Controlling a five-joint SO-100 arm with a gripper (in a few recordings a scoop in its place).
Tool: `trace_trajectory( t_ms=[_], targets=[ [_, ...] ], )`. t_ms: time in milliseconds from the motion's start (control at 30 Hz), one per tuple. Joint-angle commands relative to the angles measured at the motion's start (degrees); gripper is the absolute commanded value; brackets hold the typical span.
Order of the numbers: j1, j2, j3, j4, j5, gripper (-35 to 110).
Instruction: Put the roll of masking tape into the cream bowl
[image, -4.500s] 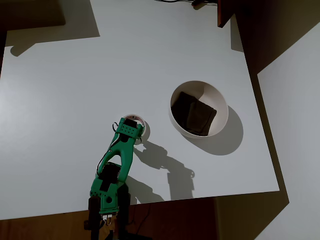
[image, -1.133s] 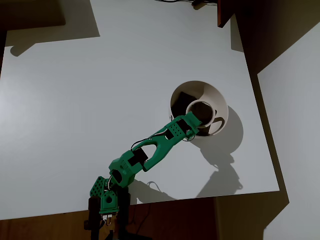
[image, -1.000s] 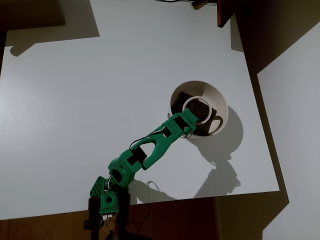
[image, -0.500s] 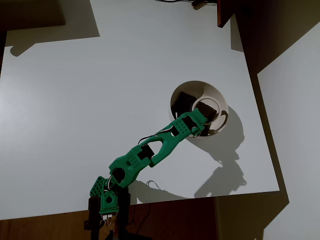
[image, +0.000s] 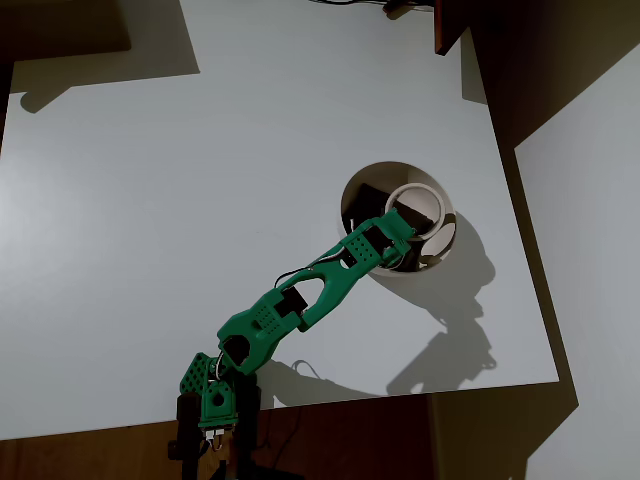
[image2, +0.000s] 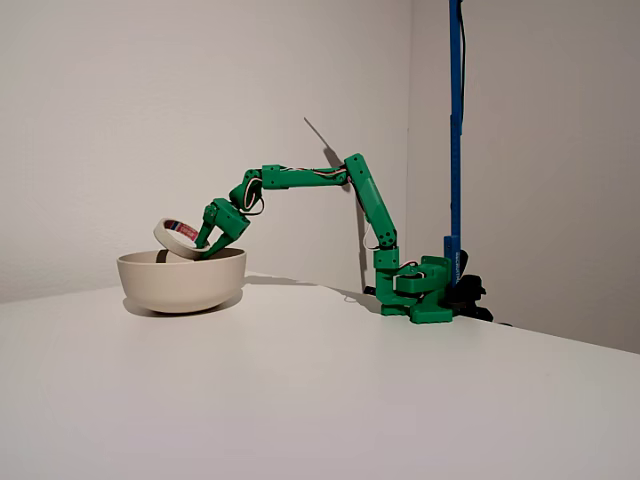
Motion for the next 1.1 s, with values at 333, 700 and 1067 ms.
trace_trajectory(
  t_ms=[333, 700, 1067],
  targets=[
    [0.7, 2.81, -4.83, 1.41, 2.02, 9],
    [1.41, 6.59, -6.77, 1.23, 7.21, -8],
    [-3.43, 20.92, -8.35, 11.07, 9.23, -8]
  ],
)
